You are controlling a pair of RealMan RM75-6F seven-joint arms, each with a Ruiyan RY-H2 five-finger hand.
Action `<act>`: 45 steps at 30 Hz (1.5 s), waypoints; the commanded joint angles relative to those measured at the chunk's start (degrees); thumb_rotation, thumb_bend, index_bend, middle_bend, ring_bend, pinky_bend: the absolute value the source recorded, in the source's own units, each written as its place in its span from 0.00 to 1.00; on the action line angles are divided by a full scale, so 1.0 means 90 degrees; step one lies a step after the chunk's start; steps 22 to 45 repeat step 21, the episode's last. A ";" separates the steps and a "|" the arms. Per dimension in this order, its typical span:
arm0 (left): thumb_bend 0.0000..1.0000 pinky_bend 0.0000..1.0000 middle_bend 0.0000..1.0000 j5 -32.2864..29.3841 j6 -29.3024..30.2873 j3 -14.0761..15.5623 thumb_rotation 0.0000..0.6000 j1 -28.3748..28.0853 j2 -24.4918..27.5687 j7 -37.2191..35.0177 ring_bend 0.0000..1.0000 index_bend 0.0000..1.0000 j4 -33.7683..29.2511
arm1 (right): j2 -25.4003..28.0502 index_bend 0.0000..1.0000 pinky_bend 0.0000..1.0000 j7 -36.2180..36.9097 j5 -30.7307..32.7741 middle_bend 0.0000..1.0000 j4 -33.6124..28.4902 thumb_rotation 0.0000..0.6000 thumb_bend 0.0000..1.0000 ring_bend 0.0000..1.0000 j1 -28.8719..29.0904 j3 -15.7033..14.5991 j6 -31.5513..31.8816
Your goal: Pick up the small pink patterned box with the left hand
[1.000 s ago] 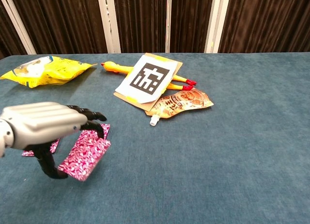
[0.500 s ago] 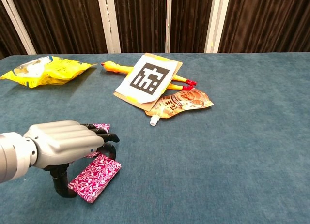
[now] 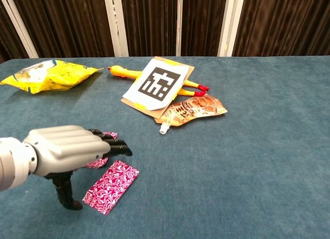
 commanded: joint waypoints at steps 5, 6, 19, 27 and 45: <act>0.25 0.00 0.00 0.1805 0.1193 0.0412 1.00 0.0789 0.0880 -0.0875 0.00 0.05 -0.0437 | -0.0001 0.00 0.02 -0.0011 0.0004 0.00 0.0032 1.00 0.36 0.00 0.0003 0.0001 -0.0009; 0.25 0.00 0.00 0.2142 0.1454 0.0554 1.00 0.1007 0.1066 -0.1118 0.00 0.04 -0.0465 | -0.0005 0.00 0.02 -0.0022 0.0001 0.00 0.0034 1.00 0.36 0.00 0.0004 -0.0001 -0.0010; 0.23 0.00 0.00 0.4420 0.3935 0.1331 1.00 0.3421 0.2281 -0.4736 0.00 0.00 0.1527 | -0.0064 0.00 0.02 -0.0247 0.0023 0.00 0.0033 1.00 0.36 0.00 -0.0020 -0.0003 0.0032; 0.22 0.00 0.00 0.4432 0.4100 0.1244 1.00 0.3627 0.2261 -0.4919 0.00 0.00 0.1974 | -0.0068 0.00 0.02 -0.0265 0.0021 0.00 0.0030 1.00 0.36 0.00 -0.0021 -0.0009 0.0030; 0.22 0.00 0.00 0.4432 0.4100 0.1244 1.00 0.3627 0.2261 -0.4919 0.00 0.00 0.1974 | -0.0068 0.00 0.02 -0.0265 0.0021 0.00 0.0030 1.00 0.36 0.00 -0.0021 -0.0009 0.0030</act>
